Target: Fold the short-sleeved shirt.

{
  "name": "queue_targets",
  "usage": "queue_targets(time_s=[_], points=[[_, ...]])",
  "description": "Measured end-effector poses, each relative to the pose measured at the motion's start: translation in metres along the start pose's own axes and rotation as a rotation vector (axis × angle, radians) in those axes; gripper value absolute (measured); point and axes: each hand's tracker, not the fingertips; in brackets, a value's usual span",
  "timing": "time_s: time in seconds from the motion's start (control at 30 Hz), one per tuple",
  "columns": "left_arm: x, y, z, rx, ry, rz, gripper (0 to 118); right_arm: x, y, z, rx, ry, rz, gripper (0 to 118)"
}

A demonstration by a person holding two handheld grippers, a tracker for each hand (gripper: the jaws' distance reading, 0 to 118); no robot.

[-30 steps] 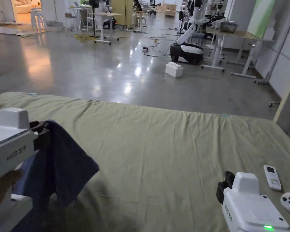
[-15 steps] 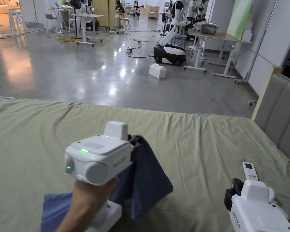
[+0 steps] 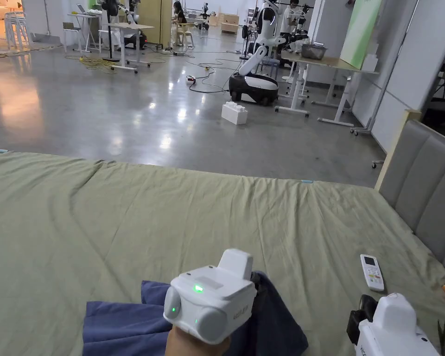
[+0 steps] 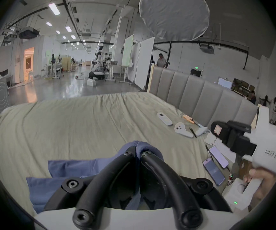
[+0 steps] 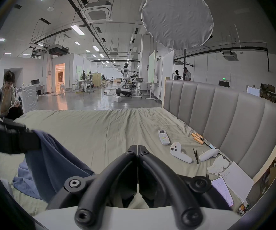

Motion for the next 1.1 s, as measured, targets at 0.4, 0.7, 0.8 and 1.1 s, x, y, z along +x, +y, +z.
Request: queue_targets(time_s=[0.4, 0.7, 0.8, 1.1], points=[[-0.021, -0.019, 0.046, -0.075, 0.033, 0.065, 88, -0.02, -0.007, -0.003, -0.045, 0.042, 0.013, 1], [-0.084, -0.015, 0.131, 0.216, 0.314, 0.108, 46, -0.044, -0.003, -0.002, -0.015, 0.096, 0.009, 1], [-0.104, -0.027, 0.148, 0.224, 0.424, 0.07, 14, -0.052, -0.001, 0.001, -0.004, 0.116, 0.01, 1], [-0.135, -0.057, 0.185, 0.199, 0.581, 0.094, 0, -0.068, 0.003, 0.009, 0.053, 0.138, -0.001, 1]])
